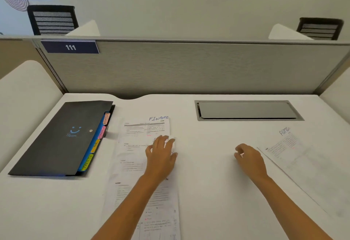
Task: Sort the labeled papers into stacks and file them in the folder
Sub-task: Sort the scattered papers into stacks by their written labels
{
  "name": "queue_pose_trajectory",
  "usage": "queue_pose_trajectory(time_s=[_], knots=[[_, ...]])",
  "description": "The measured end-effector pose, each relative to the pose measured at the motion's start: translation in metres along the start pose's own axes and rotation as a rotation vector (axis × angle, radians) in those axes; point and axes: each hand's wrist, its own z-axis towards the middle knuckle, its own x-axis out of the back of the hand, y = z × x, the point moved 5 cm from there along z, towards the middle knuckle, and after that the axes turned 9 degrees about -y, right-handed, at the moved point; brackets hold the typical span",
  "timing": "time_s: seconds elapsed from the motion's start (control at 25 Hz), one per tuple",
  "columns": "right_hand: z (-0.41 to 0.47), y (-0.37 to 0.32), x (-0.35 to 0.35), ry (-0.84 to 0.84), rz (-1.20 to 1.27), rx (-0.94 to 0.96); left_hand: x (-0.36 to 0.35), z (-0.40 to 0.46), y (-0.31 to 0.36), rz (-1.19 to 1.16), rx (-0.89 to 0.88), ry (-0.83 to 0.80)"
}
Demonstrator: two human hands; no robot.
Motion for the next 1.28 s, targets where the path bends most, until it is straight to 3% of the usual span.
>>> queue_pose_trajectory(time_s=[0.16, 0.4, 0.56, 0.68, 0.8, 0.96, 1.08, 1.28], knots=[[-0.023, 0.086, 0.038, 0.119, -0.163, -0.13, -0.048, -0.035, 0.101, 0.03, -0.156, -0.085], [-0.062, 0.187, 0.056, 0.013, -0.474, -0.179, -0.115, -0.074, 0.166, 0.037, -0.025, -0.238], [-0.077, 0.182, 0.043, -0.015, -0.508, -0.037, -0.119, -0.074, 0.173, 0.071, 0.038, -0.176], [-0.092, 0.15, 0.029, 0.085, -0.514, 0.188, -0.124, -0.075, 0.179, 0.05, 0.108, -0.185], [-0.112, 0.116, 0.013, 0.179, -0.441, 0.388, -0.127, -0.079, 0.195, -0.038, 0.166, -0.198], [-0.135, 0.098, 0.003, 0.109, -0.193, 0.537, -0.118, -0.076, 0.211, -0.251, 0.354, -0.141], [-0.139, 0.111, -0.006, -0.01, 0.009, 0.496, -0.115, -0.068, 0.216, -0.482, 0.483, -0.138], [-0.122, 0.105, 0.023, -0.18, 0.394, 0.393, -0.102, -0.074, 0.222, -0.81, 0.363, -0.095]])
